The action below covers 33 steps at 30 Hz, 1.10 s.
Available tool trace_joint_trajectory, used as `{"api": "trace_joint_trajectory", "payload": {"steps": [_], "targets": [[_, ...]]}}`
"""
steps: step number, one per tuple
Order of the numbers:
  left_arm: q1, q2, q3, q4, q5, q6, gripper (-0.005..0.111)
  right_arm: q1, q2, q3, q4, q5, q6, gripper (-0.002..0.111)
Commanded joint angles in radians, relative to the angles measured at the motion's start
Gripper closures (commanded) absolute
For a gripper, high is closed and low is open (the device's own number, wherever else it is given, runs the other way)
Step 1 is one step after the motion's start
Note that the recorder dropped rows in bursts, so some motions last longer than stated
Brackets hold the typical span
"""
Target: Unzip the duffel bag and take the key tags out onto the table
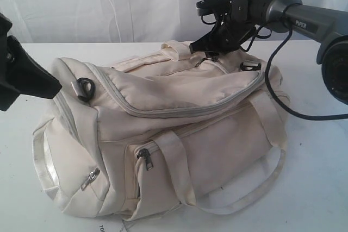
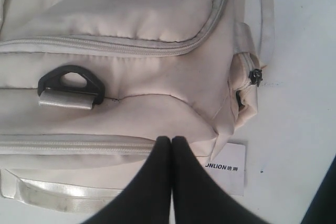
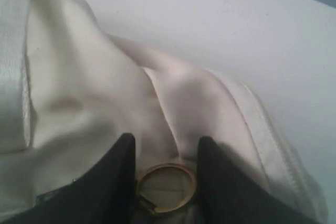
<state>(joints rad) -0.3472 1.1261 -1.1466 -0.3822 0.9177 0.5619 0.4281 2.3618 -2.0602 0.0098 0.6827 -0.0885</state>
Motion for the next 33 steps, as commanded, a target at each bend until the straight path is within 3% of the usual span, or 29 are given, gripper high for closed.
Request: {"api": "trace_joint_trajectory", "payload": {"steps": [1, 3, 12, 33], "targets": [[-0.003, 0.001, 0.008, -0.021, 0.016, 0.003, 0.107, -0.006, -0.010, -0.003, -0.003, 0.037, 0.009, 0.102], [-0.003, 0.001, 0.008, -0.021, 0.016, 0.003, 0.107, -0.006, -0.025, -0.003, -0.003, 0.026, 0.010, 0.108], [-0.003, 0.001, 0.008, -0.021, 0.016, 0.003, 0.107, -0.006, -0.096, -0.003, -0.003, 0.036, 0.010, 0.108], [-0.003, 0.001, 0.008, -0.021, 0.016, 0.003, 0.107, -0.006, -0.153, -0.003, -0.010, 0.322, -0.050, 0.108]]}}
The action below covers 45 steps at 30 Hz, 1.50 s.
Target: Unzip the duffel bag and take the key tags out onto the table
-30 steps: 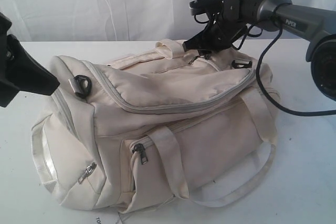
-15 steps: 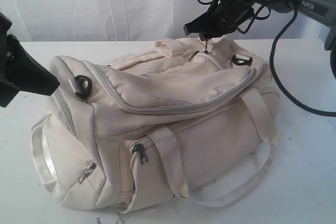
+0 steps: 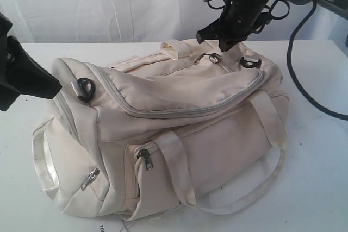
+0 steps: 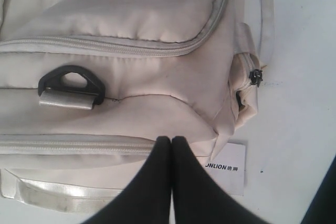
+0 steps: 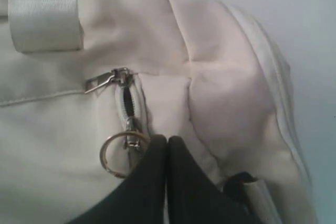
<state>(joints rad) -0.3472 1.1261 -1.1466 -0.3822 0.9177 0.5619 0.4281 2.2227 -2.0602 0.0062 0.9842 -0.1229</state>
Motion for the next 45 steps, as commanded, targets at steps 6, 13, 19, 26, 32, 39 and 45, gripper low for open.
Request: {"api": "trace_joint_trajectory", "payload": {"steps": [6, 13, 19, 26, 32, 39, 45], "targets": [[-0.003, 0.001, 0.008, -0.021, 0.016, 0.003, 0.107, -0.006, -0.014, -0.003, 0.006, 0.024, -0.027, 0.108], [-0.003, 0.001, 0.008, -0.021, 0.016, 0.003, 0.107, -0.006, -0.016, -0.003, 0.208, 0.061, -0.250, 0.077], [-0.003, 0.001, 0.008, -0.021, 0.016, 0.003, 0.107, -0.006, -0.016, -0.003, 0.144, 0.053, -0.378, 0.046], [-0.003, 0.001, 0.008, -0.021, 0.016, 0.003, 0.107, -0.006, 0.021, -0.003, 0.120, -0.001, -0.370, 0.046], [-0.003, 0.001, 0.008, -0.021, 0.016, 0.003, 0.107, -0.006, 0.048, -0.003, 0.116, -0.010, -0.336, 0.060], [-0.003, 0.001, 0.008, -0.021, 0.016, 0.003, 0.107, -0.006, 0.048, -0.003, 0.094, 0.005, -0.305, 0.085], [-0.003, 0.001, 0.008, -0.021, 0.018, 0.003, 0.107, -0.006, 0.036, -0.003, 0.034, 0.013, -0.251, 0.107]]}}
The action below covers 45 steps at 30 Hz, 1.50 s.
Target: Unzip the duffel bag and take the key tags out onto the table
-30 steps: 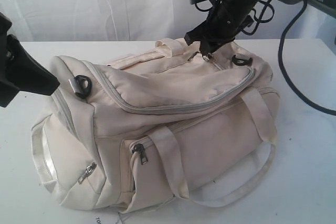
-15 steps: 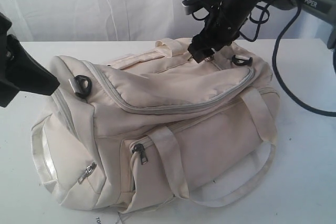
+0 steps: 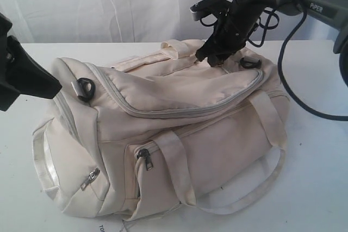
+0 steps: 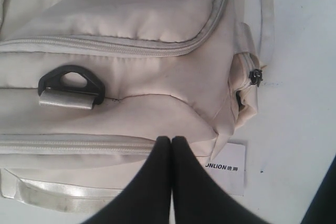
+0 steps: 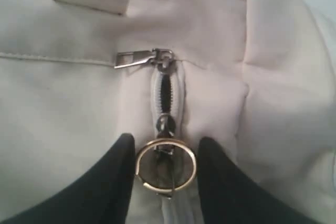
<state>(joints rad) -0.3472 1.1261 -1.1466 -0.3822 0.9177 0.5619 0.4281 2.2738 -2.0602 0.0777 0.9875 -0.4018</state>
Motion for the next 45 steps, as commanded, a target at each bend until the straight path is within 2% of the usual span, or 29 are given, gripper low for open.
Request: {"api": "trace_joint_trajectory", "payload": {"steps": [1, 21, 29, 35, 45], "targets": [[-0.003, 0.001, 0.008, -0.021, 0.018, 0.003, 0.107, -0.006, -0.022, -0.003, -0.037, 0.012, 0.030, 0.108], [-0.003, 0.001, 0.008, -0.021, 0.018, 0.003, 0.107, -0.009, -0.130, -0.003, -0.051, 0.231, 0.032, 0.108], [-0.003, 0.001, 0.008, -0.021, 0.018, 0.003, 0.107, -0.009, -0.131, 0.004, -0.066, 0.234, 0.041, 0.108], [-0.003, 0.001, 0.008, -0.028, 0.018, 0.003, 0.107, -0.021, -0.131, 0.008, -0.192, 0.234, 0.118, 0.108], [-0.003, 0.001, 0.008, -0.028, 0.018, 0.007, 0.107, -0.039, -0.169, 0.026, -0.192, 0.234, 0.144, 0.108]]}}
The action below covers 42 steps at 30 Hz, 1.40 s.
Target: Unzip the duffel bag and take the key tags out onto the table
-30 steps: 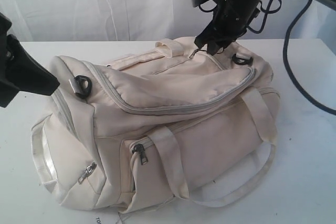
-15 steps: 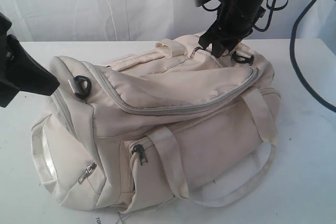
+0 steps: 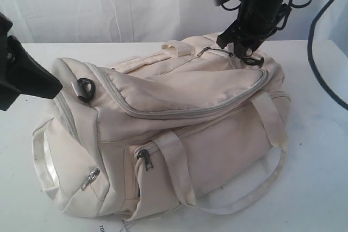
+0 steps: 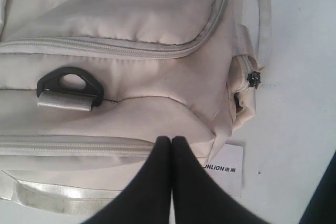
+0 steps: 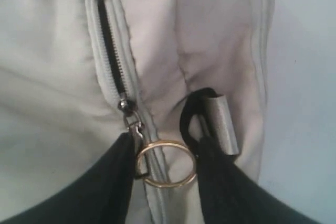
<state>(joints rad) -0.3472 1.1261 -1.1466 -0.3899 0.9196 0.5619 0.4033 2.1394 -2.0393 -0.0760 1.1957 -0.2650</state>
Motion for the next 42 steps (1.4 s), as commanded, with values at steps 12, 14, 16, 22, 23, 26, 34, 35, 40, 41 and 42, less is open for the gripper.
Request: {"api": "trace_joint_trajectory", "payload": {"steps": [12, 14, 16, 22, 23, 26, 34, 35, 40, 41, 42], "targets": [[-0.003, 0.001, 0.008, -0.026, 0.016, 0.013, 0.107, -0.015, -0.081, 0.108, -0.032, 0.025, 0.030, 0.108], [-0.003, 0.001, 0.008, -0.029, 0.016, 0.015, 0.107, -0.015, -0.094, 0.130, -0.034, 0.025, 0.027, 0.108], [-0.003, 0.001, 0.008, -0.029, 0.016, 0.015, 0.107, -0.015, -0.110, 0.141, -0.043, 0.025, 0.027, 0.108], [-0.003, 0.001, 0.008, -0.029, 0.016, 0.015, 0.107, -0.015, -0.171, 0.145, -0.084, 0.025, 0.027, 0.108], [-0.003, 0.001, 0.008, -0.029, 0.016, 0.015, 0.107, -0.015, -0.180, 0.145, -0.084, 0.025, 0.027, 0.108], [-0.003, 0.001, 0.008, -0.029, 0.016, 0.015, 0.107, -0.015, -0.207, 0.145, -0.084, 0.025, 0.027, 0.108], [-0.003, 0.001, 0.008, -0.029, 0.016, 0.015, 0.107, -0.015, -0.251, 0.145, -0.086, 0.025, 0.030, 0.108], [-0.003, 0.001, 0.008, -0.029, 0.016, 0.015, 0.107, -0.015, -0.251, 0.145, -0.086, 0.025, 0.034, 0.108], [-0.003, 0.001, 0.008, -0.029, 0.016, 0.015, 0.107, -0.015, -0.254, 0.145, -0.086, 0.025, 0.045, 0.108], [-0.003, 0.001, 0.008, -0.029, 0.016, 0.015, 0.107, -0.015, -0.254, 0.145, -0.086, 0.025, 0.045, 0.108], [-0.003, 0.001, 0.008, -0.029, 0.016, 0.015, 0.107, -0.015, -0.254, 0.145, -0.086, 0.025, 0.046, 0.108]]}}
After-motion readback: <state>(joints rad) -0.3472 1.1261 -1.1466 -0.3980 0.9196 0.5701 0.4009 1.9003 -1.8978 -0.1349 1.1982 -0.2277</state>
